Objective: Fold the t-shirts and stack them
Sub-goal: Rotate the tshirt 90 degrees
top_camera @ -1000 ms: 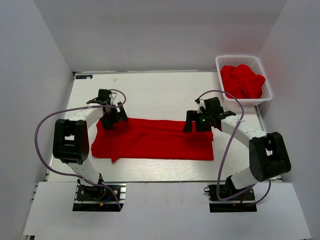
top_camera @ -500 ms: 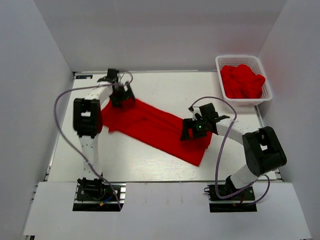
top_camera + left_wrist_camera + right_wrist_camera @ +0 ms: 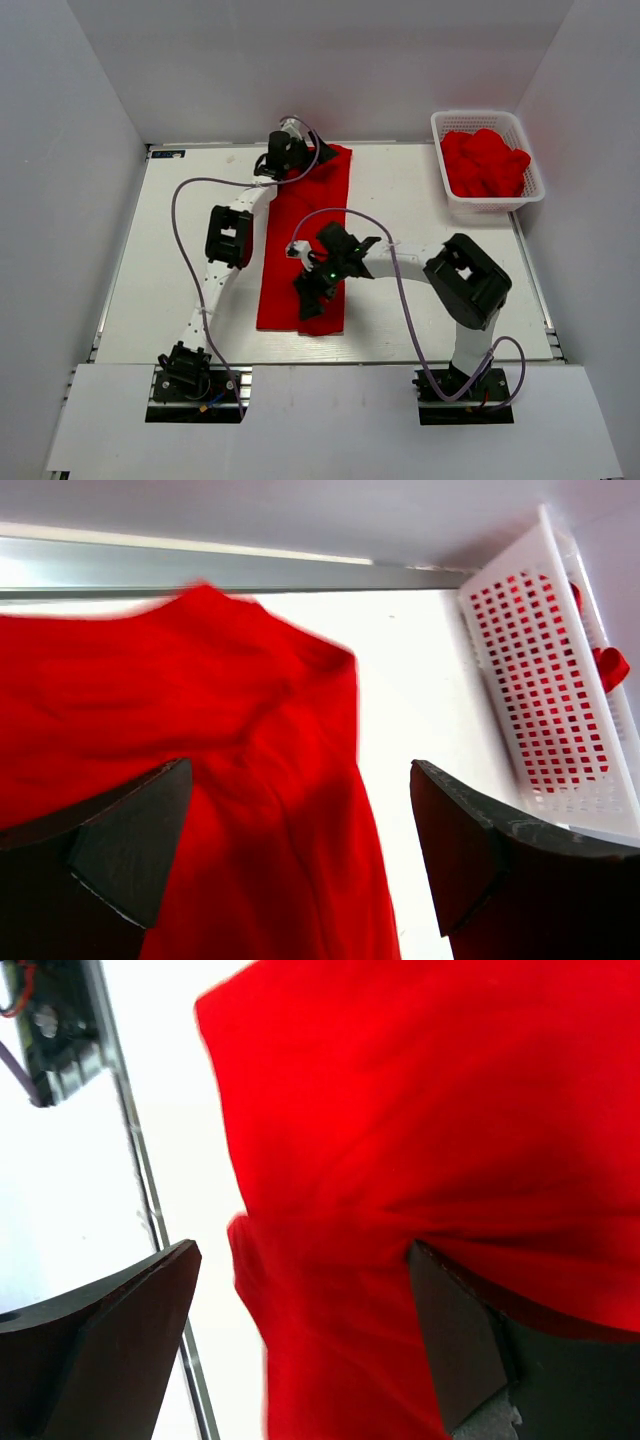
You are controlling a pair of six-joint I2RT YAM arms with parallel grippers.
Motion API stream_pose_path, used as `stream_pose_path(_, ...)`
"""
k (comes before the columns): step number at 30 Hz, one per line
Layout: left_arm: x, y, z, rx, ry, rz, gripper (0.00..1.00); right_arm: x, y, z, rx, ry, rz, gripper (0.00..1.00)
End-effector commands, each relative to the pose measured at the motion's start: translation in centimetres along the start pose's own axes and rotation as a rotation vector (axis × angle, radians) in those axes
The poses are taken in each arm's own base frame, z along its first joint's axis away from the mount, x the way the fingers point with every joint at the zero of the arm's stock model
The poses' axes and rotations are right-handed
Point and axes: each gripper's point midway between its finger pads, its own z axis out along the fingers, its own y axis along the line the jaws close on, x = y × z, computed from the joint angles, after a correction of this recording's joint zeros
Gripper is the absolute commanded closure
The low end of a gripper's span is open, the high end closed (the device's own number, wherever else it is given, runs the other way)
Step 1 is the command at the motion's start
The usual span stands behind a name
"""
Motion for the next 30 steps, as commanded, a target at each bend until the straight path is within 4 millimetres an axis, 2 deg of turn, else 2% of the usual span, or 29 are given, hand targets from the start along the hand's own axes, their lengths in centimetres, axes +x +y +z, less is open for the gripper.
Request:
stream_pose_path(1,4.1,2.7,0.9,-0.077,0.035,-0.073,0.00,-0.4,1.0,1.5,-0.050,0.021,-0.026,0.10)
stream_pose_path(3,4.4,2.4,1.2,-0.080,0.034,-0.070,0.00,-0.6,1.1,1.8,-0.031,0.024,-0.032,0.10)
stream_pose_path(6,4.1,2.8,1.2,-0.102,0.015,-0.069,0.00,-0.3,0.8,1.6,0.001,0.040,-0.028,0.10)
stream_pose_path(7,4.1,3.1,1.2,-0.117,0.013,-0.072,0.00,-0.8,0.6,1.4,0.026,0.032,-0.040,0.10)
stream_pose_path(12,-0.3,-0.5,0.2,-0.101,-0.045,0.003,0.00,-3.0,1.0,-0.4,0.086,-0.009,-0.092,0.10)
stream_pose_path(13,-2.5,-2.6,-0.5,-0.089,-0.074,0.024,0.00,-3.4,1.1,-0.8,0.093,-0.015,-0.103,0.10)
stream_pose_path(14,-3.8,-4.0,-1.0,-0.076,-0.089,0.032,0.00,-4.3,1.5,-1.9,0.114,-0.037,-0.127,0.10)
stream_pose_path(16,-7.2,-5.2,-2.7,-0.085,-0.136,0.076,0.00,-5.5,1.8,-2.8,0.141,-0.065,-0.132,0.10)
stream_pose_path(17,-9.8,-8.0,-4.3,-0.076,-0.170,0.101,0.00,-6.2,2.2,-3.9,0.161,-0.090,-0.138,0.10)
stream_pose_path(19,-12.6,-9.0,-6.3,-0.130,-0.228,0.141,0.00,-7.5,3.7,-5.2,0.154,-0.127,-0.150,0.10)
stream_pose_path(20,-15.0,-12.2,-8.4,-0.109,-0.259,0.178,0.00,-8.2,4.1,-6.2,0.177,-0.164,-0.141,0.10)
stream_pose_path(21,-16.2,-13.0,-9.6,-0.132,-0.276,0.221,0.00,-8.3,4.6,-7.0,0.189,-0.188,-0.147,0.10)
stream_pose_path(23,-16.2,-14.0,-11.9,-0.191,-0.227,0.243,0.00,-8.1,4.5,-8.2,0.244,-0.209,-0.109,0.10)
stream_pose_path(24,-17.8,-16.2,-14.7,-0.218,-0.253,0.258,0.00,-8.4,3.8,-9.5,0.328,-0.239,-0.099,0.10)
stream_pose_path(25,-16.3,-15.0,-15.9,-0.279,-0.199,0.266,0.00,-6.6,3.3,-9.4,0.357,-0.196,-0.039,0.10)
stream_pose_path(26,-15.0,-13.7,-17.9,-0.377,-0.153,0.250,0.00,-6.1,3.1,-9.7,0.387,-0.199,0.029,0.10)
stream_pose_path(27,-11.0,-10.6,-19.4,-0.473,-0.056,0.216,0.00,-5.2,1.7,-11.1,0.503,-0.197,0.087,0.10)
stream_pose_path(28,-9.5,-9.9,-21.4,-0.523,-0.024,0.205,0.00,-3.9,1.7,-11.4,0.534,-0.167,0.180,0.10)
stream_pose_path(29,-10.4,-12.7,-25.5,-0.525,-0.068,0.216,0.00,-2.6,1.5,-11.8,0.571,-0.143,0.271,0.10)
stream_pose_path(30,-5.0,-8.9,-28.3,-0.667,0.041,0.184,0.00,-2.3,0.7,-12.8,0.657,-0.166,0.320,0.10)
